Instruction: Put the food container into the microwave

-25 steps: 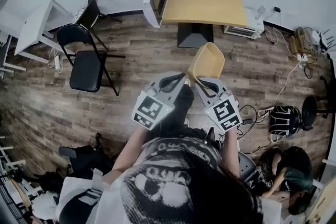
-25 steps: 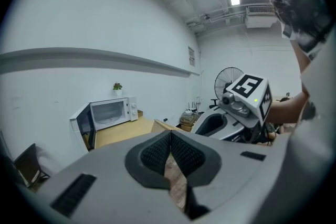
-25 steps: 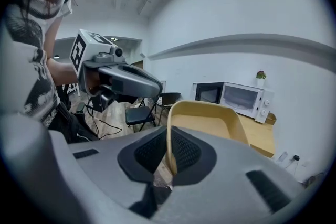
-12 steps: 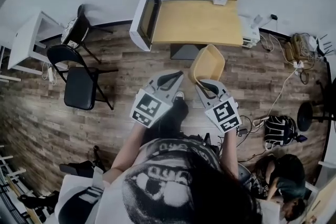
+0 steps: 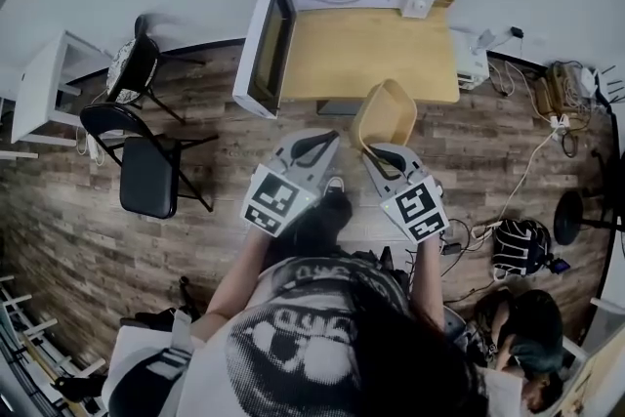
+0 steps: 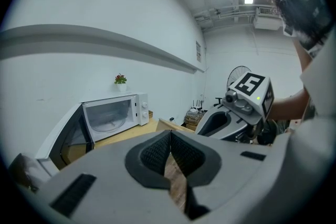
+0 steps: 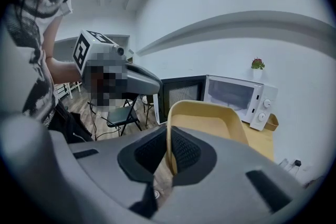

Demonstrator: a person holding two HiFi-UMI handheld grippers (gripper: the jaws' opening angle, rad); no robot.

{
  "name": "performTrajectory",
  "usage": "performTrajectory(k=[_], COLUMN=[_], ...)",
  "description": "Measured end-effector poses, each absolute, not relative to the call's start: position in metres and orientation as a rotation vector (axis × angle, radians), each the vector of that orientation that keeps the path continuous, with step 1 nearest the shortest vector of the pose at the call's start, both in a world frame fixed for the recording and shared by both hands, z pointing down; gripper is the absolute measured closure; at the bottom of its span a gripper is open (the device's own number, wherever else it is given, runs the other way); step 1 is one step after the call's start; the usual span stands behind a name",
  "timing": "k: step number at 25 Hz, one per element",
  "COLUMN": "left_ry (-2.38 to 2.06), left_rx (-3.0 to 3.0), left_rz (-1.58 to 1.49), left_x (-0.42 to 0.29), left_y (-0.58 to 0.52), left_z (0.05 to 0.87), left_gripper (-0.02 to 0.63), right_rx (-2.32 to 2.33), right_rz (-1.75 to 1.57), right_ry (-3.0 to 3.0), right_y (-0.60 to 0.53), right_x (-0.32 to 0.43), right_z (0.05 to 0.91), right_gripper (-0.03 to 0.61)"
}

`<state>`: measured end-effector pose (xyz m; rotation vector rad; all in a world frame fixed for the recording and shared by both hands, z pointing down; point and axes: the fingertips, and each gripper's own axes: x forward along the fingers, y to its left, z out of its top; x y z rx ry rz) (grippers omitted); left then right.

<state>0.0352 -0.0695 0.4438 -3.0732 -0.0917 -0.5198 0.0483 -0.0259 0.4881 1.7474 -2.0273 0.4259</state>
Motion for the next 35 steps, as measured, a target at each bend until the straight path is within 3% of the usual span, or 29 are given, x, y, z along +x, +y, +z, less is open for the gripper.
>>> performTrajectory(k=[19,35], left_ry=[-0.216,0.214], left_rx=[-3.113,-3.18], left_rz=[-0.425,-0.527], left_x=[0.1,0.1], left_y=[-0.127,-0.192], left_z=[0.444,0.472], left_gripper=[0.613,0.612], right_rx=[1.752,1.471], right_rz=[0.46,0.424], right_ry=[-1.897,-2.09], right_y=[-0.07,-0.135], right_x=[0.096,0.125], right_z=[0.49,0.514], right_gripper=[0.552,0.552])
